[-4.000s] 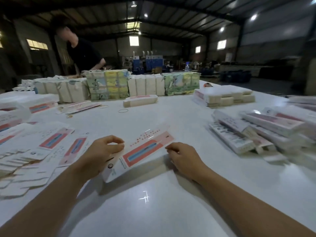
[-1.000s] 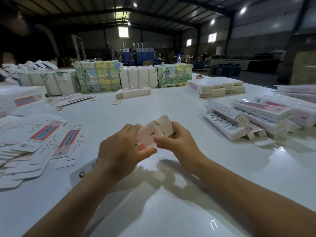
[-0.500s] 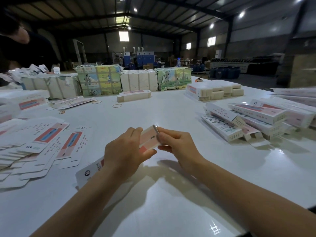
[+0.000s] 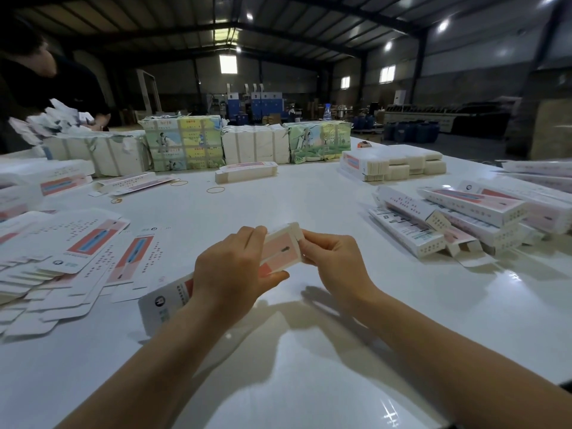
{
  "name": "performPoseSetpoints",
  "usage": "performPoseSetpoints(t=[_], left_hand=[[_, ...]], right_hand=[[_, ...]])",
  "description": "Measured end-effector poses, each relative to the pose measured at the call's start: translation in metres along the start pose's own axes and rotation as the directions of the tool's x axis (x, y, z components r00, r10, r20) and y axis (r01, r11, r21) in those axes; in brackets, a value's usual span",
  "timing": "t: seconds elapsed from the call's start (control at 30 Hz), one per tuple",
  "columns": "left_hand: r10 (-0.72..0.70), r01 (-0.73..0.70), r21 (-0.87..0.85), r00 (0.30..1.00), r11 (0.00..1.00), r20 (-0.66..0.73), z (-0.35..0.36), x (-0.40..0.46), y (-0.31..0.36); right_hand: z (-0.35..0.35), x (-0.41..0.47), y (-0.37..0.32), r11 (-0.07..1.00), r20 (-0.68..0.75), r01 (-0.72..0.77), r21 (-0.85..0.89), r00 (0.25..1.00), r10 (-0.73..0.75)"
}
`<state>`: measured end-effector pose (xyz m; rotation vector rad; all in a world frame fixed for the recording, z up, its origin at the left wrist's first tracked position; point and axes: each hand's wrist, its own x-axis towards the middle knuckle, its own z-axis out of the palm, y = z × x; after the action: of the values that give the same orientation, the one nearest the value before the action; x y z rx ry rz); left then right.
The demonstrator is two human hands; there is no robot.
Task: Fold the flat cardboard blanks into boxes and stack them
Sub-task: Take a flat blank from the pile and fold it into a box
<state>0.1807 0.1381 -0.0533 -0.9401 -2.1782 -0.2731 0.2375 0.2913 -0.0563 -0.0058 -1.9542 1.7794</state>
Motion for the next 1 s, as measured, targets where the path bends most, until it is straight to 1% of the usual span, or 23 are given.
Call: performPoseSetpoints(t=[0.1, 0.17, 0.27, 0.37, 0.5, 0.57, 0.6, 0.63, 0.7, 0.73, 0.77, 0.83, 0.93, 0.97, 1.0], left_hand=[[0.048, -0.048, 0.085, 0.999, 0.995, 0.009, -0.001, 0.001, -0.001], [0.061, -0.063, 0.103, 0.998, 0.993, 0.022, -0.001, 0.001, 0.000], [0.059, -0.062, 0.099, 0.998, 0.993, 0.031, 0.000, 0.000, 0.000], [0.022, -0.024, 0.063, 0.999, 0.998, 0.038, 0.000, 0.000, 0.003], [0.006, -0.007, 0.032, 0.999, 0.999, 0.048, 0.000, 0.000, 0.007], [0.012, -0.014, 0.039, 0.998, 0.999, 0.054, 0.000, 0.000, 0.008], [0.011, -0.014, 0.044, 0.998, 0.999, 0.058, 0.000, 0.000, 0.008], [-0.004, 0.001, 0.043, 0.997, 0.999, 0.074, -0.002, 0.000, 0.008], [-0.024, 0.021, 0.028, 0.994, 0.999, 0.103, -0.004, 0.002, 0.005], [-0.021, 0.019, 0.020, 0.994, 1.000, 0.110, -0.004, 0.002, 0.002], [-0.018, 0.017, 0.011, 0.993, 1.000, 0.116, -0.005, 0.002, -0.001], [-0.009, 0.009, -0.001, 0.991, 1.000, 0.131, -0.008, 0.002, -0.006], [0.034, -0.028, -0.040, 0.986, 0.999, 0.161, -0.009, 0.002, -0.012], [0.064, -0.055, -0.060, 0.983, 0.997, 0.171, -0.008, 0.001, -0.014], [0.095, -0.085, -0.067, 0.980, 0.994, 0.176, -0.005, 0.001, -0.017]], right_hand=[[-0.002, 0.002, 0.001, 0.959, -0.071, 0.041, -0.281, 0.995, -0.064], [-0.003, 0.001, 0.002, 0.905, -0.050, 0.096, -0.414, 0.991, -0.128], [-0.001, -0.003, 0.002, 0.822, 0.016, 0.191, -0.537, 0.976, -0.216], [0.001, -0.004, 0.002, 0.746, 0.024, 0.231, -0.625, 0.960, -0.277], [0.006, -0.009, 0.003, 0.549, 0.105, 0.324, -0.770, 0.914, -0.392], [0.005, -0.009, 0.004, 0.502, 0.141, 0.344, -0.793, 0.906, -0.398], [0.005, -0.008, 0.004, 0.510, 0.150, 0.343, -0.789, 0.912, -0.381], [0.006, -0.007, 0.004, 0.543, 0.147, 0.329, -0.773, 0.925, -0.351], [0.006, -0.007, 0.004, 0.664, 0.114, 0.298, -0.686, 0.945, -0.306], [0.006, -0.007, 0.003, 0.701, 0.106, 0.309, -0.643, 0.942, -0.318], [0.006, -0.008, 0.001, 0.694, 0.117, 0.344, -0.632, 0.928, -0.353], [0.004, -0.007, 0.002, 0.584, 0.246, 0.458, -0.670, 0.880, -0.407], [-0.001, -0.004, 0.007, 0.363, 0.469, 0.572, -0.736, 0.816, -0.337], [-0.001, -0.004, 0.009, 0.308, 0.509, 0.593, -0.744, 0.801, -0.314], [-0.002, -0.004, 0.011, 0.281, 0.537, 0.608, -0.742, 0.791, -0.293]])
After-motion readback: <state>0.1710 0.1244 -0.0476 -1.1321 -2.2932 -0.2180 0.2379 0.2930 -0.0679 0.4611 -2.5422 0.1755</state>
